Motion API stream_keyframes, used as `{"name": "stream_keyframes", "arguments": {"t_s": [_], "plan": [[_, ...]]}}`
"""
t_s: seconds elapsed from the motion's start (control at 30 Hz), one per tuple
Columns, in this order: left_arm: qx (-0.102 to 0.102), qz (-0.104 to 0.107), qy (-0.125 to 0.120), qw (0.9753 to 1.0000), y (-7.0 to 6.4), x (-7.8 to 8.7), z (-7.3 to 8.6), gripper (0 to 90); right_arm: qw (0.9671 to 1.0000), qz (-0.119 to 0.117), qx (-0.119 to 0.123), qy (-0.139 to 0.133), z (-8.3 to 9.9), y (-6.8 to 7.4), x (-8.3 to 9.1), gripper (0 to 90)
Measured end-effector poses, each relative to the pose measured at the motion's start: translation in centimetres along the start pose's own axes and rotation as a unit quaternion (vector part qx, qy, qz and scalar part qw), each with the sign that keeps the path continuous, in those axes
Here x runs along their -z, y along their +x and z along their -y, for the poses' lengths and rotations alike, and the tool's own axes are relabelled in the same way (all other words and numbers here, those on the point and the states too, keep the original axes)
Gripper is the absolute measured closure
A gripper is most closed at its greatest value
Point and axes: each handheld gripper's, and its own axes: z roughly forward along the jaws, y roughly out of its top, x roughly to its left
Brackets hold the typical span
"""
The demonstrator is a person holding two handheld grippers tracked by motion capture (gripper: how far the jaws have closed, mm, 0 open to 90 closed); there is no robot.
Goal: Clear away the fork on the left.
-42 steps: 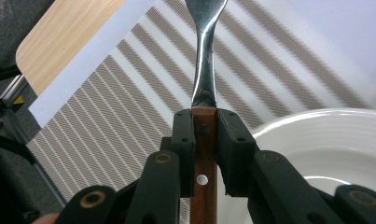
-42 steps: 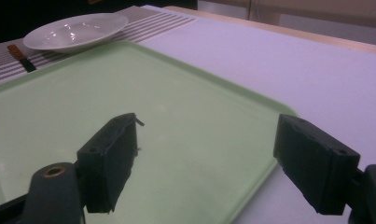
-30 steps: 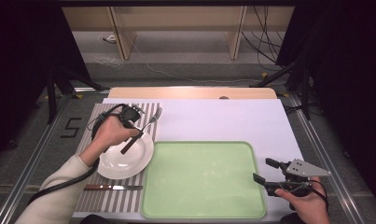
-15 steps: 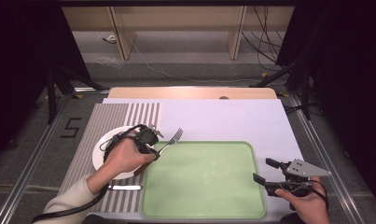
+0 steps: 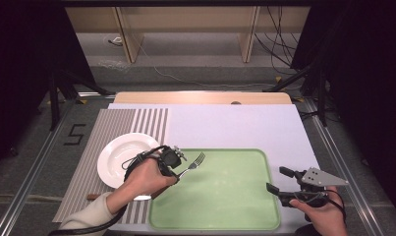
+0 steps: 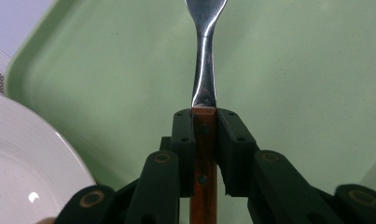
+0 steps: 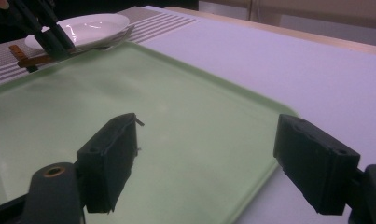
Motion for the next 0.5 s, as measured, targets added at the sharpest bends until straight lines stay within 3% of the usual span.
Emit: {"name": "stream_keyframes", "arguments": {"t_s": [0.5], "plan": [[0.013, 0.009, 0.015, 0.9998, 0.1, -2.2, 0.1, 76.9, 1.0, -0.001, 0.0, 0.001, 0.0, 0.0, 0.0, 22.7]]}}
